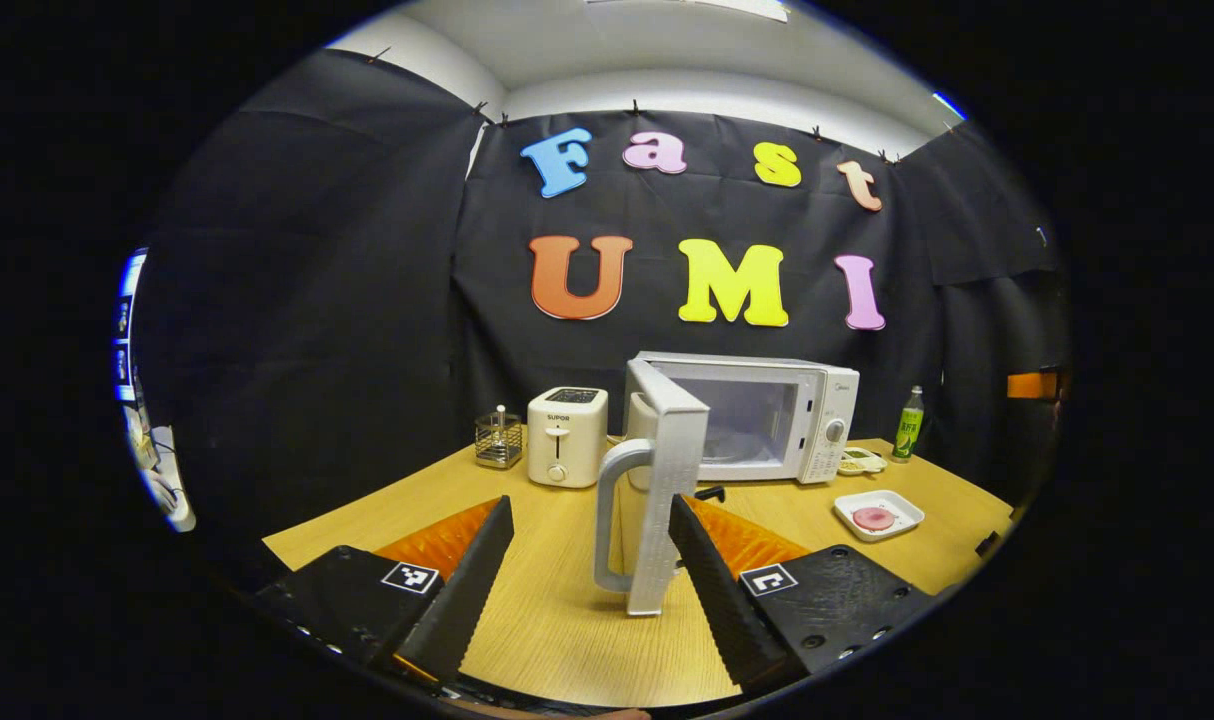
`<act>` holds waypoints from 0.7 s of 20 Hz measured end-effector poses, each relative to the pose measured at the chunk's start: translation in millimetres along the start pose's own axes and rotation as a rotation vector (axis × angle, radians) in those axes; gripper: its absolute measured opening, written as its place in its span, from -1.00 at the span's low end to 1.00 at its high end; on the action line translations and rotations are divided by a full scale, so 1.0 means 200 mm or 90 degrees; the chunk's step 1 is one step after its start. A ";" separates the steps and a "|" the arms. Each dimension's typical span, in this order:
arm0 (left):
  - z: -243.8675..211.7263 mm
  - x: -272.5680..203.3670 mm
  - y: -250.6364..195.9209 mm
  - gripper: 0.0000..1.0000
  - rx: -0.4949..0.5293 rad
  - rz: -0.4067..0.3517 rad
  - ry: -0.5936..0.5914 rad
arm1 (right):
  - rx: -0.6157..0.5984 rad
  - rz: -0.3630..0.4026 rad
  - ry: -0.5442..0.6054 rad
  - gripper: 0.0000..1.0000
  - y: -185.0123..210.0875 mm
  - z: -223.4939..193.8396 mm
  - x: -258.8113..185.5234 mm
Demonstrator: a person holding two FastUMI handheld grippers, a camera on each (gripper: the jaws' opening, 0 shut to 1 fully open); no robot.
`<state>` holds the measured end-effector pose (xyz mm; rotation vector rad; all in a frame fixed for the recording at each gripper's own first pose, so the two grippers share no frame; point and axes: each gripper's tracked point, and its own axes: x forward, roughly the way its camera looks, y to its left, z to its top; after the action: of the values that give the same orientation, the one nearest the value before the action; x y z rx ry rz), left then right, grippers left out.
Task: Open the microwave oven with the left hand, put the food in, and close the microwave oven.
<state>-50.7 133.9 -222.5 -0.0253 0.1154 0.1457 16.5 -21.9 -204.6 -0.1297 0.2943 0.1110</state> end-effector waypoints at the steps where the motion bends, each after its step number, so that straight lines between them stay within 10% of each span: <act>1: 0.04 -0.02 0.00 0.87 0.002 0.001 -0.006 | -0.005 -0.003 0.011 1.00 -0.01 -0.01 0.03; 14: 0.46 0.09 -0.21 0.89 0.030 -0.004 -0.033 | -0.077 0.068 0.223 0.97 -0.05 -0.14 0.63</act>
<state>-17.1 97.8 -133.1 0.0246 0.0664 0.1378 128.8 -23.6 -267.4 -0.2541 0.6453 0.2133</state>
